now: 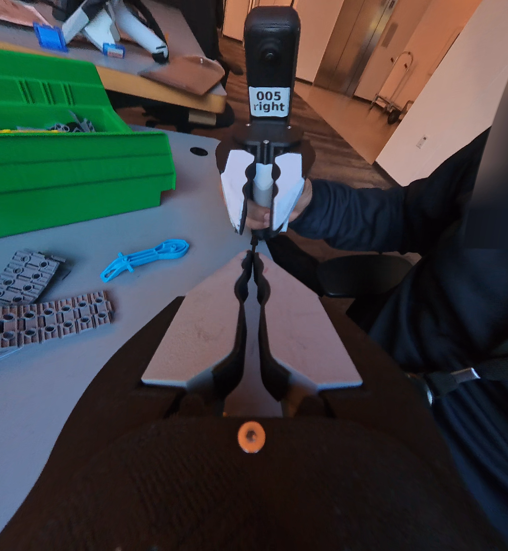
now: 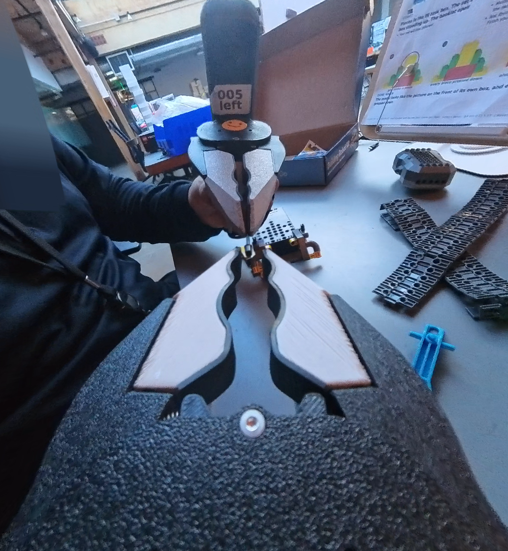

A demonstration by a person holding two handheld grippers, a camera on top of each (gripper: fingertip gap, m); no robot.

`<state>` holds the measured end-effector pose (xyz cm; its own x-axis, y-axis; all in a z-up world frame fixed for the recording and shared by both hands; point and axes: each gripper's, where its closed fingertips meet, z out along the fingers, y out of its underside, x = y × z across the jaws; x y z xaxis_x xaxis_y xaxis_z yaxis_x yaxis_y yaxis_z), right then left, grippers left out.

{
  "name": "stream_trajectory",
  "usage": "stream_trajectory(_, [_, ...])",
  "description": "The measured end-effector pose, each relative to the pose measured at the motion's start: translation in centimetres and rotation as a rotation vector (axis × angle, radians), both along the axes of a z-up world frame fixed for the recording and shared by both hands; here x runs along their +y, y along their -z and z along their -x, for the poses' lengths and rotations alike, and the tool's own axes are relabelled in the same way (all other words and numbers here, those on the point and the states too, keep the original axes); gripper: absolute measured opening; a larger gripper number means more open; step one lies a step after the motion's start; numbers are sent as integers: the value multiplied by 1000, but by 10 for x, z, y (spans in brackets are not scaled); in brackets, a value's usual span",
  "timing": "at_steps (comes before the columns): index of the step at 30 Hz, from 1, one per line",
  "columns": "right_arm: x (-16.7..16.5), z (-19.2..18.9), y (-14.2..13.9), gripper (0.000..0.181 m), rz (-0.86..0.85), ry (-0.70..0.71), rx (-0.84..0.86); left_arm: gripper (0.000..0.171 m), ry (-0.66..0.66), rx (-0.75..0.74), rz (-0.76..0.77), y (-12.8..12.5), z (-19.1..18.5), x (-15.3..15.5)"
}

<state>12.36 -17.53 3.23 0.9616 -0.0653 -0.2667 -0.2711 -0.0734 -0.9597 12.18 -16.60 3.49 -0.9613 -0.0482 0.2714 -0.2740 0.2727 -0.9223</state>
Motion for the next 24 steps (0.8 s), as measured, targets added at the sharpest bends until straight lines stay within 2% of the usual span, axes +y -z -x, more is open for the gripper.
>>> stream_trajectory(2, [2,2,-1,2,3,-11,-3,0,-6,0,10,-2,1,-2])
stream_trajectory(8, [1,1,2,2,12,1,21,0,-25,17,24,-2,0,-6])
stream_trajectory(11, [-3,0,14,2,112,23,39,0,-11,54,-11,6,1,-7])
stream_trajectory(16, [-24,-6,48,2,413,65,92,11,116,63,-334,48,7,4])
stream_trajectory(20, [-23,1,66,2,614,-10,164,10,227,-66,-602,83,7,7])
stream_trajectory(24, [-12,0,71,2,689,-53,208,7,283,-186,-781,106,-2,5])
